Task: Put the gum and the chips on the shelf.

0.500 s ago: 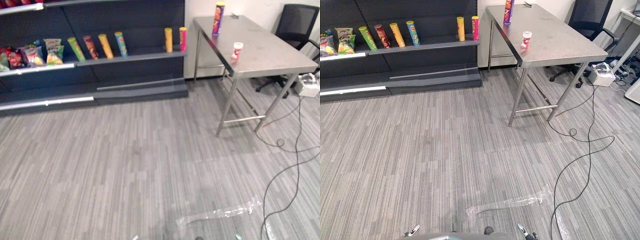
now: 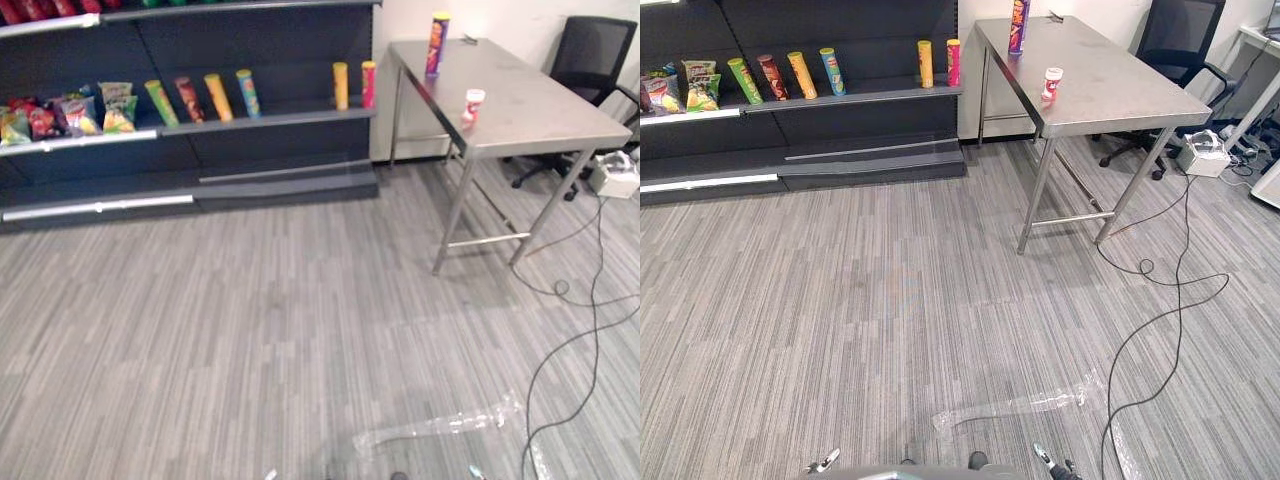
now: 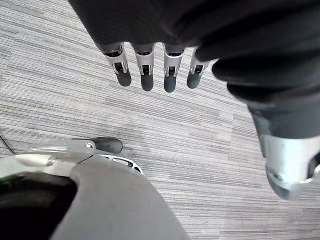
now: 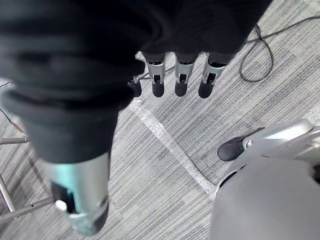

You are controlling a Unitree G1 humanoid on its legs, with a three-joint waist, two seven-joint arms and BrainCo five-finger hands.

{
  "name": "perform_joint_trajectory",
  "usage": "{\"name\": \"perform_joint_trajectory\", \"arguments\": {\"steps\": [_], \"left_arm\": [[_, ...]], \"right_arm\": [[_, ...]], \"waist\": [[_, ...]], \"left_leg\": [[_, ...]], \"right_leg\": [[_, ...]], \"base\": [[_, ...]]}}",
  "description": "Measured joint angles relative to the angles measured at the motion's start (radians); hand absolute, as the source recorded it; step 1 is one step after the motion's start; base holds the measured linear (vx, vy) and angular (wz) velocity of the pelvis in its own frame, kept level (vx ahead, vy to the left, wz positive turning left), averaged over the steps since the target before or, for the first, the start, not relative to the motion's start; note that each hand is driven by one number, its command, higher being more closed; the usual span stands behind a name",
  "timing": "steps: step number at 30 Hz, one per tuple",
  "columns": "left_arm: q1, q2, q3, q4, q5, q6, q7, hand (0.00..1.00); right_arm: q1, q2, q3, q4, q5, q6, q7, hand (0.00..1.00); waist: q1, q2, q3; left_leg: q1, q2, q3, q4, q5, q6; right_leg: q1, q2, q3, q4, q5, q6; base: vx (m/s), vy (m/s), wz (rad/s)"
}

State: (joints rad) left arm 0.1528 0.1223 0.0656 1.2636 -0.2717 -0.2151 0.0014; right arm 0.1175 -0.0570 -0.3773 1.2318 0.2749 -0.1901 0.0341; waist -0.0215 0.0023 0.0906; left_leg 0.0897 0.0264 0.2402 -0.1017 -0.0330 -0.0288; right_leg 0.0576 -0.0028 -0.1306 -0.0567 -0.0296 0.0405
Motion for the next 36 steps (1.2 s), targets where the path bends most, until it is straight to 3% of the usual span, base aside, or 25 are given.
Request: {"name": "perform_joint_trajectory", "arguments": {"steps": [26,33,35,36], "left_arm": [[-0.004,0.008,-0.022,-0.002,-0.001,-0.001,0.001,0.0],[-0.031,0.014,-0.025,-0.003,-0.001,0.0,0.009,0.0],[-0.037,0.021,-0.018,-0.005,-0.001,0.0,0.014,0.0],[-0.041,0.025,-0.017,-0.008,-0.001,0.001,0.014,0.0]], "right_arm": [[-0.016,-0.003,-0.001,0.0,0.009,-0.001,0.008,0.0],[-0.035,-0.001,-0.024,-0.002,0.01,-0.001,-0.004,0.0],[-0.045,0.006,-0.027,-0.002,0.01,-0.001,-0.004,0.0],[-0.05,0.008,-0.027,-0.003,0.01,-0.001,-0.003,0.0]], "waist": [[0.0,0.003,0.0],[-0.002,-0.003,0.046],[-0.001,-0.017,0.059],[-0.001,-0.024,0.071]], "left_leg": [[-0.005,0.002,0.02,0.0,0.001,0.001],[-0.036,0.001,-0.009,0.009,0.003,-0.004],[-0.064,0.007,-0.013,0.099,-0.041,-0.021],[-0.113,0.022,-0.005,0.226,-0.088,-0.026]], "right_leg": [[-0.004,0.002,-0.002,-0.003,0.003,-0.007],[-0.11,-0.017,-0.034,0.195,-0.096,-0.03],[-0.121,-0.028,-0.039,0.241,-0.129,-0.035],[-0.123,-0.033,-0.041,0.265,-0.153,-0.041]], "base": [[0.0,-0.017,0.0],[0.02,-0.015,0.13],[0.07,-0.08,0.15],[0.06,-0.122,0.19]]}}
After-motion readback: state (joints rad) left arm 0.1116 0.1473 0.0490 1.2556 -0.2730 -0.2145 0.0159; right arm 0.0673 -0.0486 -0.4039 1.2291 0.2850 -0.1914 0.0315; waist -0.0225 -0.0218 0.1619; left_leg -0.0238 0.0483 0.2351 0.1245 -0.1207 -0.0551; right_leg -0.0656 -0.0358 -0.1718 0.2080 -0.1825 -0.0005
